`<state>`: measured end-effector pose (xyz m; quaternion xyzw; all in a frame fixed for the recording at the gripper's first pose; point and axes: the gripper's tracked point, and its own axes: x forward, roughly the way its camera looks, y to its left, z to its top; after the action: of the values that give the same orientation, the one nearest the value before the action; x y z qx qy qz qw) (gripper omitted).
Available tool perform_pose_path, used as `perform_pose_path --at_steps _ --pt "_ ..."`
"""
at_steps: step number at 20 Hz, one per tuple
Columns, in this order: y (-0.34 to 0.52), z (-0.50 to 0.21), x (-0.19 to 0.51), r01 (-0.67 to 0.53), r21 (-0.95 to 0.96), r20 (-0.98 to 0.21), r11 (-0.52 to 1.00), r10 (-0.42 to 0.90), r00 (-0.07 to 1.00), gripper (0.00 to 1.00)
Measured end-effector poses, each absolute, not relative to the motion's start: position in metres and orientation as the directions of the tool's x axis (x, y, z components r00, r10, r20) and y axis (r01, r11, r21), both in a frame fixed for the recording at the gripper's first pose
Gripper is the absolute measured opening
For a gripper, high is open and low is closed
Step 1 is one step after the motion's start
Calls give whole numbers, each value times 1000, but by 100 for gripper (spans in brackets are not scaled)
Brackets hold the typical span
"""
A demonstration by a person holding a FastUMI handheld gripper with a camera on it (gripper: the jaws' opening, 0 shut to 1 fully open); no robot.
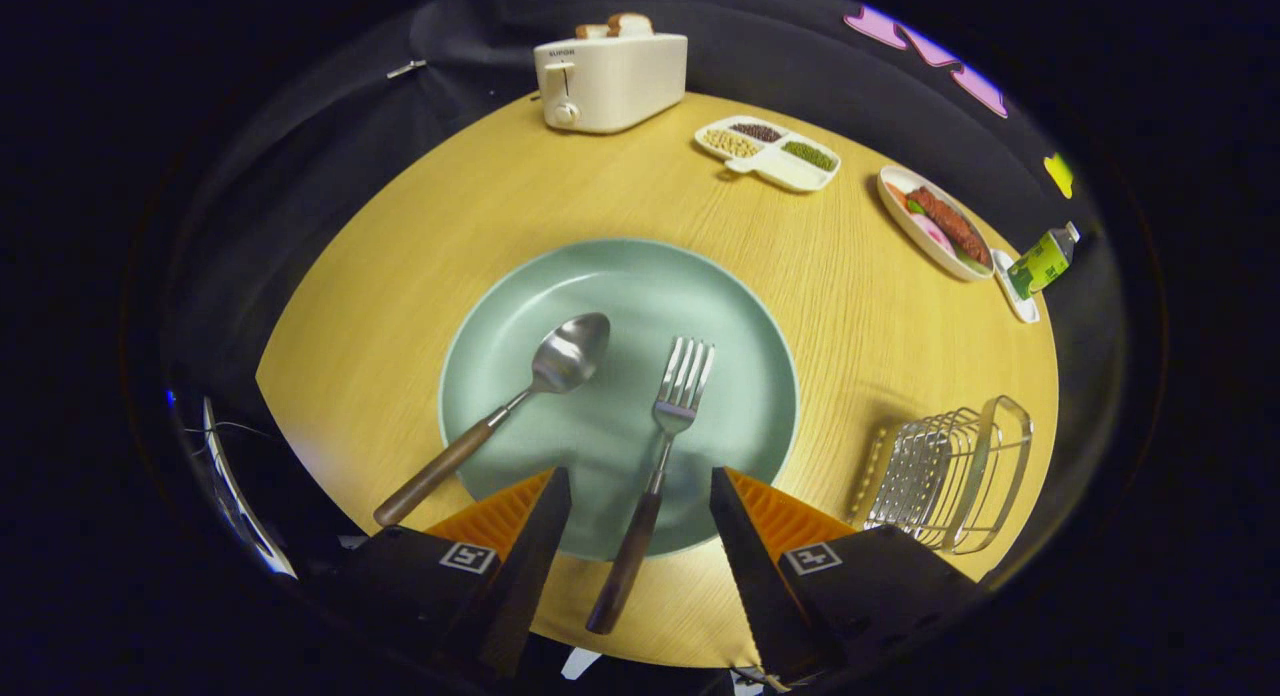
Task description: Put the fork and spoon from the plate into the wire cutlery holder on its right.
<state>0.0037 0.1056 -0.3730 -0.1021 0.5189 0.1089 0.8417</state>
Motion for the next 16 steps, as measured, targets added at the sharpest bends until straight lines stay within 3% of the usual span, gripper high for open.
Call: perform_pose_path --at_steps 2,4,7,8,10,16 --pt "104 -378 5 -298 -69 -909 952 63 412 83" --pt "102 -386 3 -287 -71 -928 955 42 371 71" --pt "104 -392 5 -282 -59 -943 958 39 331 40" --pt "99 -390 12 -293 -88 -942 952 16 336 38" --pt "99 -387 10 -299 -94 -946 950 9 324 20" --pt "98 -385 8 -292 26 -958 956 107 265 6"
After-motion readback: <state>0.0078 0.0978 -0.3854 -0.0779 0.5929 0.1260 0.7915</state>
